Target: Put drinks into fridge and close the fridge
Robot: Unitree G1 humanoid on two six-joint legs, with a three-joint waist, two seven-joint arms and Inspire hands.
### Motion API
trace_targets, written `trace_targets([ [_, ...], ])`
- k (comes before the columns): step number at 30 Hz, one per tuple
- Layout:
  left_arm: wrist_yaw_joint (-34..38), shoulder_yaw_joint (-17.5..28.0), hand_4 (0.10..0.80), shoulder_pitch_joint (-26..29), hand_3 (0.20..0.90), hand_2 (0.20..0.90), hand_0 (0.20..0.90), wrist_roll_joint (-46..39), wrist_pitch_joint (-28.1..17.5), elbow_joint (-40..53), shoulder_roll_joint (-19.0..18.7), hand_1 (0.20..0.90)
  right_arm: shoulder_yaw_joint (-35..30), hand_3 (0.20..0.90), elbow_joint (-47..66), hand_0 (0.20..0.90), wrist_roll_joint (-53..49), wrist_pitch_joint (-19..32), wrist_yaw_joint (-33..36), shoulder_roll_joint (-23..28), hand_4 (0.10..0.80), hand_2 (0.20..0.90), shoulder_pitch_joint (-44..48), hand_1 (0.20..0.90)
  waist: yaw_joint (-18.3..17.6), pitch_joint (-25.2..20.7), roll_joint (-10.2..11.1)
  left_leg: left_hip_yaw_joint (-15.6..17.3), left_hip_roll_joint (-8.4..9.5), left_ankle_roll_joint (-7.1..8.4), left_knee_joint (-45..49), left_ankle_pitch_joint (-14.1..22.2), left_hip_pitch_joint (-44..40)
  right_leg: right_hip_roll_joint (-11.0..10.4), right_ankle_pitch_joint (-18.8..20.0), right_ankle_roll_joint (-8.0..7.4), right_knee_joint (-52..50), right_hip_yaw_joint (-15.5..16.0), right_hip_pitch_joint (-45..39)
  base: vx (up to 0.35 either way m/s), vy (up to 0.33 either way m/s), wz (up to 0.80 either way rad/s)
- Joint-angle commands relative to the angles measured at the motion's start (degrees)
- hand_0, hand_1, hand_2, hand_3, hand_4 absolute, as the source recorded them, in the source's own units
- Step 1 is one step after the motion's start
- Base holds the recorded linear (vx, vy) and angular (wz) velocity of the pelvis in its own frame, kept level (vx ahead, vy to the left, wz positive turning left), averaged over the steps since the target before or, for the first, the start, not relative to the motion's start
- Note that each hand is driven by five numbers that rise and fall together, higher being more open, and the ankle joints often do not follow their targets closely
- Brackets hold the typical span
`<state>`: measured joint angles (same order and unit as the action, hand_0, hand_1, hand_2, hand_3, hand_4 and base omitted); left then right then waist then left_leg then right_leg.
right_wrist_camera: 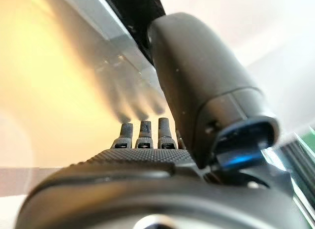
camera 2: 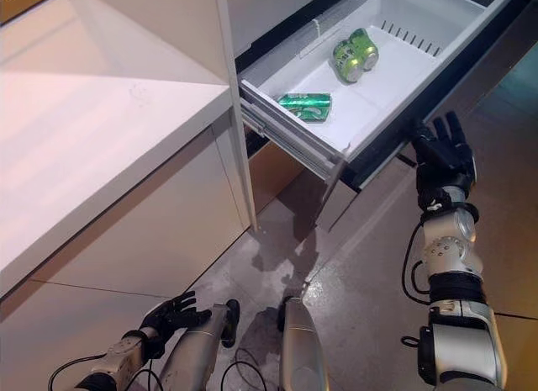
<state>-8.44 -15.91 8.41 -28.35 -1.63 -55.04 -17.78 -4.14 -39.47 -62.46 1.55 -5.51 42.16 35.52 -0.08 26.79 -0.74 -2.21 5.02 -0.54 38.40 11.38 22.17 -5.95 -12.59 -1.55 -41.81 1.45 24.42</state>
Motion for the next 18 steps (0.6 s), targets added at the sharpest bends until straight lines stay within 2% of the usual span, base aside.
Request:
trace_targets([
  [1,-1.3,-0.2,0.8,-7.0,0.9,0.9,0.9,1.8,0.1,1.3,-2.7,0.9,9.3,0.9,9.8,0.9,2.6,-3.2,-14.2,-0.2,0.8,0.9,12.9,0.9,6.0,-3.7,1.0,0.4,1.92,-4.75,4.1,3.5,0.3,0.3,1.0,4.89,-1.0,1.7,-2.9,0.045,0.055,0.03],
  [11,-2.8,-2.1,0.8,-8.8,0.9,0.9,0.9,2.4,0.8,1.8,-3.5,0.9,16.0,0.9,1.4,0.9,6.1,-5.0,-11.0,0.8,0.8,0.9,25.7,0.9,9.8,-4.1,0.4,-2.0,3.2,-4.95,2.5,3.1,-2.1,-1.4,1.1,4.37,0.0,2.8,-5.9,0.075,0.064,0.12],
  [18,-3.3,-2.7,0.8,-8.8,0.9,0.9,0.9,2.3,0.9,0.5,-3.7,0.9,16.9,0.9,-1.4,0.9,7.5,-2.4,-5.1,0.1,0.8,0.9,28.6,0.9,10.7,-4.3,0.3,-2.7,3.27,-4.93,-2.0,1.2,-4.5,-2.3,3.1,3.32,3.9,3.2,-8.1,0.04,0.051,0.17],
])
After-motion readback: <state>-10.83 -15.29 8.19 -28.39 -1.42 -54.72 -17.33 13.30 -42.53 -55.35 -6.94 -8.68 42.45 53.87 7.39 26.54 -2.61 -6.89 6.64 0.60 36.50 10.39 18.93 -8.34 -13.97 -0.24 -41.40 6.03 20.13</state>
